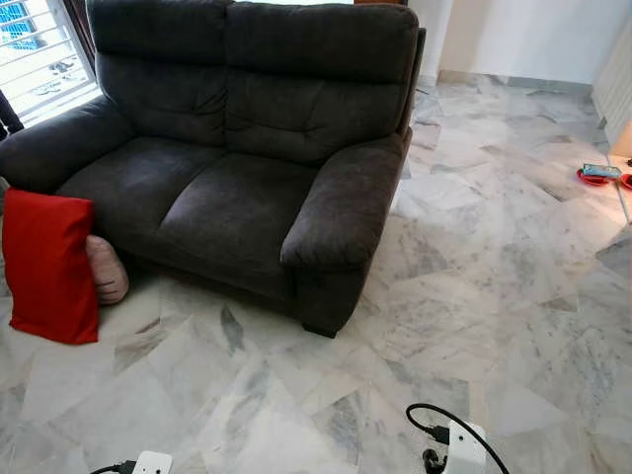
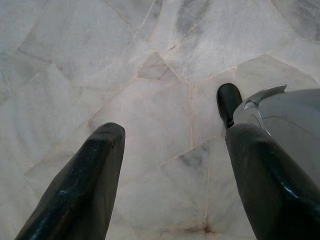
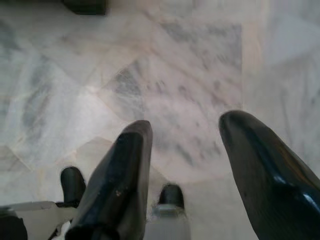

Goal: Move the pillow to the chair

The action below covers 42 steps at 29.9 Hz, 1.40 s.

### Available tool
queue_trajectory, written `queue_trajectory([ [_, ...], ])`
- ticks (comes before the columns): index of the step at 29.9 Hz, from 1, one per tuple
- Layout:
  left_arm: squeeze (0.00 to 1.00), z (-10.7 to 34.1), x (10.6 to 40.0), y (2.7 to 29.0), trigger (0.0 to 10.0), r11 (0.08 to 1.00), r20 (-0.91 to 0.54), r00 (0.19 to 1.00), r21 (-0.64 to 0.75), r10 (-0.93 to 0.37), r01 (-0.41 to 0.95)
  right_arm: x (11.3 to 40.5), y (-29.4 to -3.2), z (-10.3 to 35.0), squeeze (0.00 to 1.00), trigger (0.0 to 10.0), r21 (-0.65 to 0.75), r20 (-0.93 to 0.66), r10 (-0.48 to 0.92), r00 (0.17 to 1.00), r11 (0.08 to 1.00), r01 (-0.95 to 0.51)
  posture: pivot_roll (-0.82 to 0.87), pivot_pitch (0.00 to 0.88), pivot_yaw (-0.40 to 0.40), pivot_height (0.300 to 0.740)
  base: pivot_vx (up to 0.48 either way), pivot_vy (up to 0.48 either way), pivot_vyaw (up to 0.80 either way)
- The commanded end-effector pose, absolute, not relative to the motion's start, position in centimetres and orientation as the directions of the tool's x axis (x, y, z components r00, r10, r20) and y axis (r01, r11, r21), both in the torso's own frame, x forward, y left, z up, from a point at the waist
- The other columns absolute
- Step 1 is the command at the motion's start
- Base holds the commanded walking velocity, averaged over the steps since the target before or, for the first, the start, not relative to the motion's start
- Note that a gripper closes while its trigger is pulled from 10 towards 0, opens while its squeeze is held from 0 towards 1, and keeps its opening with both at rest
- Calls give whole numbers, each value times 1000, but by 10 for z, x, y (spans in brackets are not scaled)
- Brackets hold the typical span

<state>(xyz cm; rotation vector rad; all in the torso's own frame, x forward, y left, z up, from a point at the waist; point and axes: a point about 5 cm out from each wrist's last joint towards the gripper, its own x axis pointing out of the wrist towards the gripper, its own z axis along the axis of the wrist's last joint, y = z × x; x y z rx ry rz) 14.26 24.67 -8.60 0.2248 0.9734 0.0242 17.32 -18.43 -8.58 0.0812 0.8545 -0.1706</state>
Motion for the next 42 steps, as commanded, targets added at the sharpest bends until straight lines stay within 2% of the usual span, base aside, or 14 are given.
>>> queue_trajectory([
  [1, 0, -87, 142, 245, 10000, 979, -819, 563, 191, 116, 77, 178, -183, -83, 0, 10000, 10, -731, -97, 676, 988, 153, -3, 0, 33, 740, 0, 0, 0],
  [4, 0, -87, 142, 245, 10000, 979, -818, 563, 190, 116, 74, 181, -183, -80, 0, 10000, 1, -703, -77, 707, 994, 109, -1, 0, 33, 740, 0, 0, 0],
  [7, 0, -87, 142, 245, 10000, 980, -818, 564, 188, 116, 70, 251, -218, -27, 0, 10000, 19, -477, -103, 873, 992, 127, 1, 0, 30, 740, 0, 0, 0],
  [10, 0, -87, 142, 245, 10000, 980, -816, 566, 186, 115, 69, 274, -219, -4, 0, 10000, 52, -359, -99, 928, 991, 125, 0, 0, 31, 740, 0, 0, 0],
  [16, 0, -86, 143, 244, 10000, 980, -814, 569, 187, 115, 69, 306, -216, 35, 0, 10000, 64, -160, -88, 983, 993, 99, -10, 0, 35, 740, 0, 0, 0],
  [19, 0, -86, 143, 244, 10000, 980, -814, 569, 187, 115, 70, 309, -216, 39, 0, 10000, 17, -157, -75, 985, 997, 78, -10, 0, 34, 740, 0, 0, 0],
  [20, 0, -86, 144, 244, 10000, 980, -813, 571, 187, 114, 70, 310, -220, 39, 0, 10000, -78, -180, -62, 982, 996, 49, -10, 0, 32, 740, 0, 0, 0],
  [25, 0, -86, 145, 242, 10000, 981, -810, 575, 183, 115, 62, 287, -256, 19, 0, 10000, -289, -342, -137, 930, 957, 35, -6, 0, 20, 740, 0, 0, 0],
  [31, 0, -87, 144, 243, 10000, 981, -812, 571, 184, 120, 56, 245, -296, -5, 0, 10000, -325, -479, -273, 835, 938, 120, -13, 0, 19, 740, 0, 0, 0],
  [33, 0, -87, 144, 243, 10000, 981, -815, 567, 184, 119, 58, 212, -309, -24, 0, 10000, -339, -567, -338, 751, 927, 161, -18, 0, 20, 740, 0, 0, 0],
  [34, 0, -87, 144, 243, 10000, 981, -815, 567, 184, 119, 58, 212, -309, -24, 0, 10000, -339, -567, -338, 751, 927, 161, -18, 0, 20, 740, 0, 0, 0],
  [35, 0, -87, 143, 243, 10000, 981, -817, 565, 184, 119, 59, 188, -310, -39, 0, 10000, -326, -632, -356, 688, 928, 180, -18, 0, 21, 740, 0, 0, 0],
  [40, 0, -87, 143, 243, 10000, 981, -818, 563, 184, 119, 60, 172, -310, -49, 0, 10000, -320, -673, -366, 642, 928, 192, -17, 0, 21, 740, 0, 0, 0],
  [42, 0, -87, 142, 245, 10000, 980, -820, 560, 187, 120, 63, 110, -281, -87, 0, 10000, -261, -826, -331, 457, 942, 210, -20, 0, 33, 740, 0, 0, 0],
])
